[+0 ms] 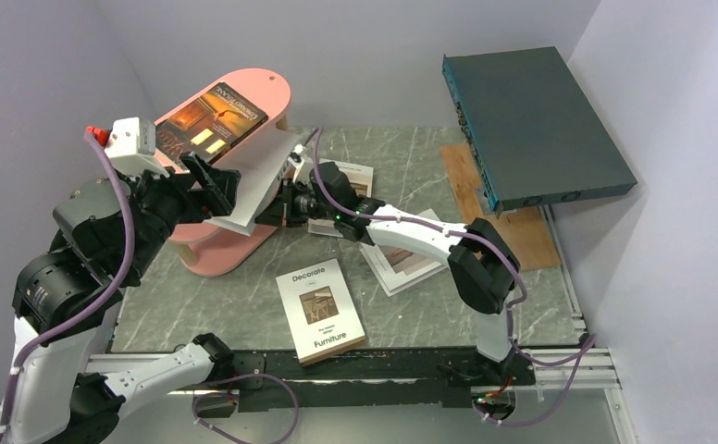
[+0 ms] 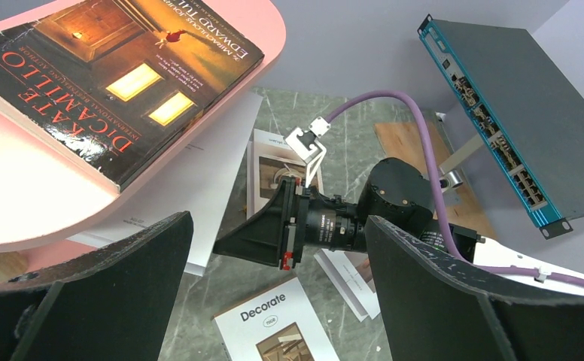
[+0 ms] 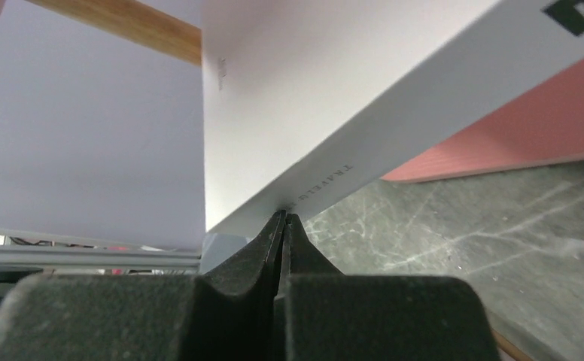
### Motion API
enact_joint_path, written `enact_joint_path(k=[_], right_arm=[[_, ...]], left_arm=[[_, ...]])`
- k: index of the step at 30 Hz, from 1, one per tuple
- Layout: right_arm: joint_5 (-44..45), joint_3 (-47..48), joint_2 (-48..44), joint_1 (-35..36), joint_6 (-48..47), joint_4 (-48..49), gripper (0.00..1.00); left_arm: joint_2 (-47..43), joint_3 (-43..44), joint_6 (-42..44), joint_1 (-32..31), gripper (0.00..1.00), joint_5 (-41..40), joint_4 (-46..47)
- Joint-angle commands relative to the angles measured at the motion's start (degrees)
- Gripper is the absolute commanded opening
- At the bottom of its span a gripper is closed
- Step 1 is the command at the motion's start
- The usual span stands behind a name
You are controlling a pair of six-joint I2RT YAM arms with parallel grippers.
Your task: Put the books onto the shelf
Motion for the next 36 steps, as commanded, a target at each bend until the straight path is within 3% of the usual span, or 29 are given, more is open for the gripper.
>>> enact_joint_path(k=[1,21,27,31,36], right_arm=[[-1.7,4.9,1.7,1.5,-0.9,1.6,0.00],[-9.9,17.8,12.4,3.8,0.3,2.6,0.00],[-10.5,8.8,5.4,2.3,-6.7,2.5,0.00],[-8.5,0.5,-1.4,-3.5,-8.3,4.8,0.00],[-8.8,-0.8,-2.3,-12.0,-6.9,3.9,0.26]], left_arm=[[-0.4,1.4,0.4,0.2,0.92,-1.0,0.5],[-0.4,1.2,0.4,0.2,0.92,-1.5,0.0],[-0.4,1.6,0.6,0.2,0.92,-1.8,-0.7],[-0.9,0.4,0.5,0.1,0.93,-2.2,0.1],[-0.8,0.7,0.6,0.1,0.93,-2.2,-0.1]])
